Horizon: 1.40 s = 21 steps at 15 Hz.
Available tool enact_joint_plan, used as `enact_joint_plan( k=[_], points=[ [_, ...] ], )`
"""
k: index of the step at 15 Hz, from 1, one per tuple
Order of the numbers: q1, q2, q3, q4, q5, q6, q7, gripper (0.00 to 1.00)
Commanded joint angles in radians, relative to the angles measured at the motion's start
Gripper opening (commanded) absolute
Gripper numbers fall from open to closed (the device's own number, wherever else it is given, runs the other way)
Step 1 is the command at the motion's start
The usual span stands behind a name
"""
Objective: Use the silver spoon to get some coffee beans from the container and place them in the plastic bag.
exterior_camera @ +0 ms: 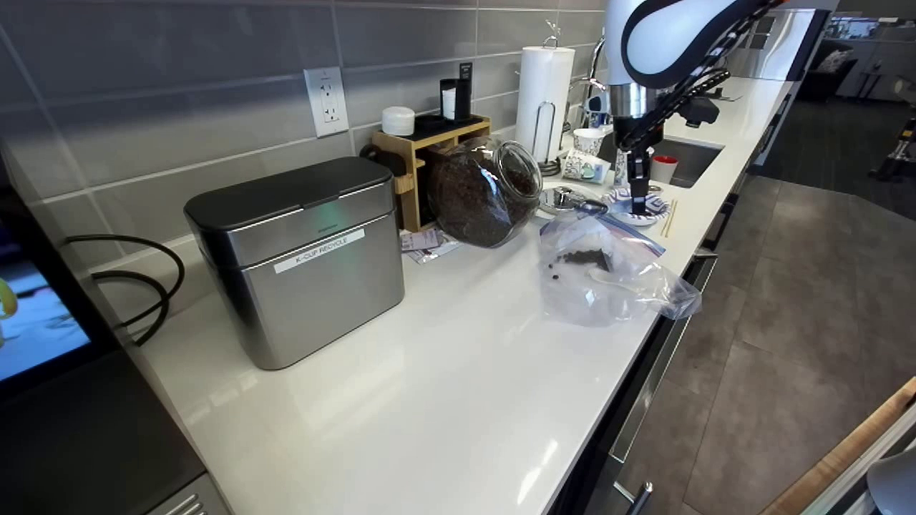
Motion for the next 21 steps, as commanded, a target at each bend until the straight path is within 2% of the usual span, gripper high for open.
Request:
enact_joint_plan(
  k=[1,21],
  points=[
    [0.016,-0.049,-0.005,-0.059,-0.047,0.042,0.055,0.01],
    [0.067,-0.089,0.019,-0.078,-0.243,0.025,0.212,0.01]
  ],
)
